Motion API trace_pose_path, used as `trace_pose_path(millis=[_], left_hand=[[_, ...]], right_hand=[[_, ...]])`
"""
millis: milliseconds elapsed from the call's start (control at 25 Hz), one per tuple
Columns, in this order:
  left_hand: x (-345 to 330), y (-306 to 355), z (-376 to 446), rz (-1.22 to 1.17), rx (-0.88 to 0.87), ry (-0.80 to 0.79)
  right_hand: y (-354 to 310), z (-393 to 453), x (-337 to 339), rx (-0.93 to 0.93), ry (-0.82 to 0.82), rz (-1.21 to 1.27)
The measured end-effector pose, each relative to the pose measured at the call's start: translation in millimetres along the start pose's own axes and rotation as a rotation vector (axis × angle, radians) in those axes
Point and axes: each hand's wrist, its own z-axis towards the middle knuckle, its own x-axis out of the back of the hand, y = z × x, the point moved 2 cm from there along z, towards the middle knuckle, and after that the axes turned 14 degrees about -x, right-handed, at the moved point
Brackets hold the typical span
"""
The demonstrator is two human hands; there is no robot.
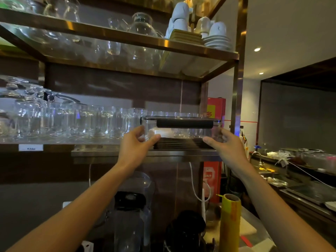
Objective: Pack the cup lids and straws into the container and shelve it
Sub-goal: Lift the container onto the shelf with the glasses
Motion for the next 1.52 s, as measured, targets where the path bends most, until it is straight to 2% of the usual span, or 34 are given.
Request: trace_pose_path(millis=[200, 400, 560, 760, 1320, 1520], left_hand=[[-15, -18, 14, 0.055, -0.002, 0.006], [-23, -28, 27, 0.121, 0.013, -0.129], [-25, -32, 35, 0.285, 0.008, -0.138], [-32, -33, 42, 0.389, 0.001, -0.137], [-38, -36, 45, 0.54, -0.014, -0.14], [-35, -40, 43, 0.489, -0.021, -0.176]], right_hand=[[19, 21, -3, -0.027, -0.014, 0.025], [28, 40, 1, -0.02, -0.063, -0.032], [39, 57, 6, -0.048, -0.11, -0.097], [46, 66, 4, -0.059, -0.006, -0.066], [50, 78, -5, -0.118, 0.131, -0.189], [50, 78, -8, -0.103, 0.155, -0.223]])
